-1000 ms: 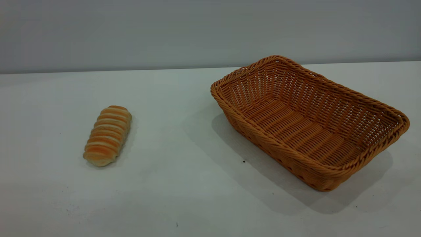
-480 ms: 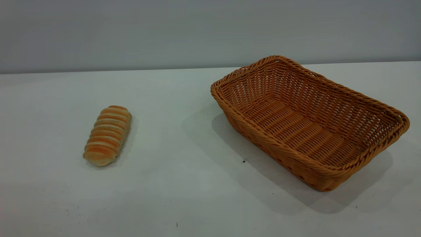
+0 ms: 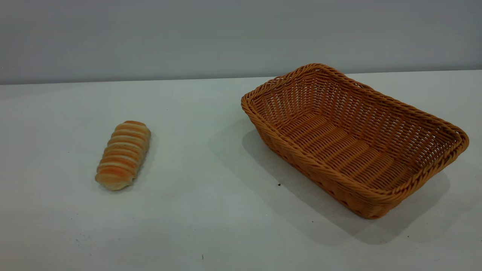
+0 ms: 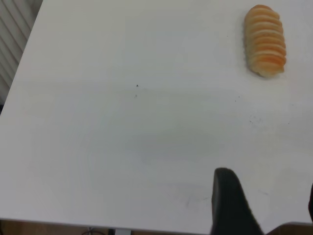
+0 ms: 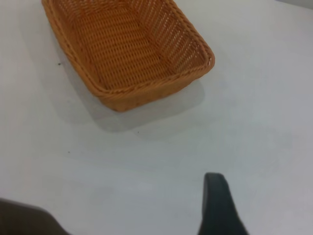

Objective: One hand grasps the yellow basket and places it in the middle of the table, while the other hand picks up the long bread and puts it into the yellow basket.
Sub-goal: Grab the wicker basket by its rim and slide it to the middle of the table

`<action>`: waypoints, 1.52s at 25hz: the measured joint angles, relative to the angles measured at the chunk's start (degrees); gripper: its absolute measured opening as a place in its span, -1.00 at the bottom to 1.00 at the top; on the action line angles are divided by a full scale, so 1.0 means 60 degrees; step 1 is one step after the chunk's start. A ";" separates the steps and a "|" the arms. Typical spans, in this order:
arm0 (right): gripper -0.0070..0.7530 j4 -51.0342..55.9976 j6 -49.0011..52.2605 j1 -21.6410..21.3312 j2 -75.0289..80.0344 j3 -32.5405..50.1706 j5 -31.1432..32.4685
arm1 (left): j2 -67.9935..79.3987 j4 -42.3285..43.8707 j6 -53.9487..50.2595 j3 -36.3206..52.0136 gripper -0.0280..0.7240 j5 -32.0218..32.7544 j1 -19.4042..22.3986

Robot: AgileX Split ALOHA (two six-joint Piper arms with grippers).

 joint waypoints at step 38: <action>0.43 0.3999 -0.0237 0.0000 1.0494 -0.1559 -0.5725 | 0.7634 -0.0252 -0.0250 -0.1416 0.61 -0.3896 0.0000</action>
